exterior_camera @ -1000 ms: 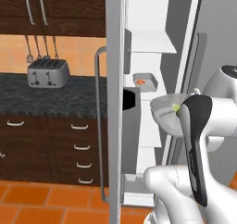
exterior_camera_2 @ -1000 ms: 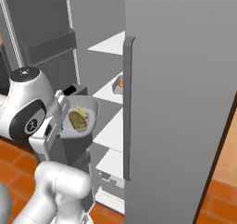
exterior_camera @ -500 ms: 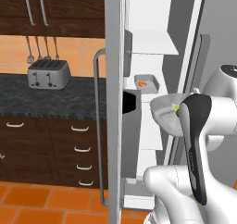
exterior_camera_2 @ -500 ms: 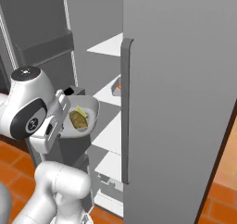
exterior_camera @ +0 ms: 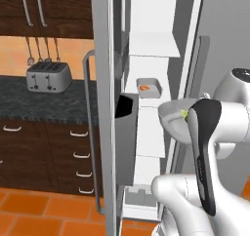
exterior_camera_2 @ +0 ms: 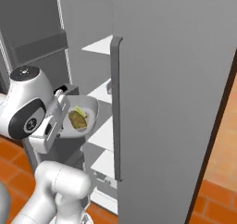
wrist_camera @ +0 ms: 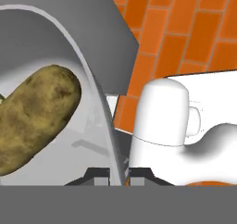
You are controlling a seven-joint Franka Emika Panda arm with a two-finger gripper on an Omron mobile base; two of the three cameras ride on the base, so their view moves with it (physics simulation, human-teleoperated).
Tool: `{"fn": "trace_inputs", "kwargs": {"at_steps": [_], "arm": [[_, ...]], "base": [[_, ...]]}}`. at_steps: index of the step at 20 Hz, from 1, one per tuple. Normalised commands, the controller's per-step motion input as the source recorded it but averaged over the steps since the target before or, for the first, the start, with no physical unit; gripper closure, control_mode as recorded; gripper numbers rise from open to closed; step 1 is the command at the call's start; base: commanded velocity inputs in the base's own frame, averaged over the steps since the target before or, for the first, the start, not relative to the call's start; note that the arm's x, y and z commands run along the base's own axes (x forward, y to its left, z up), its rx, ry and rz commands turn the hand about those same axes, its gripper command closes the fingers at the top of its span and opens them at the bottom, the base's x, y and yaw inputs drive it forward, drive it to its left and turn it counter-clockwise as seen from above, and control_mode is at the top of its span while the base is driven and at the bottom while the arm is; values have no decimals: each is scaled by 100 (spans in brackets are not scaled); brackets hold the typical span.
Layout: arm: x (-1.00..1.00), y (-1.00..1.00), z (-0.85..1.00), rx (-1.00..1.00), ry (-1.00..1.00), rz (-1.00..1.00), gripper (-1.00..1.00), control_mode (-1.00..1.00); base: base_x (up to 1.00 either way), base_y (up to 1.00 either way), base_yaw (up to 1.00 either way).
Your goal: Take the meat container that has the shrimp and place it on the second highest rack of the freezer. Then take the vegetable container that has the lemon wedge and potato and place it on the highest rack of the freezer.
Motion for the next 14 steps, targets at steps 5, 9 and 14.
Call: {"fn": "trace_inputs", "kwargs": {"at_steps": [5, 9, 14], "arm": [[0, 0, 0, 0, 0, 0, 100, 100], [0, 0, 0, 0, 0, 0, 100, 100], [0, 0, 0, 0, 0, 0, 100, 100]], "base": [[29, -11, 6], [67, 22, 8], [39, 36, 11]]}}
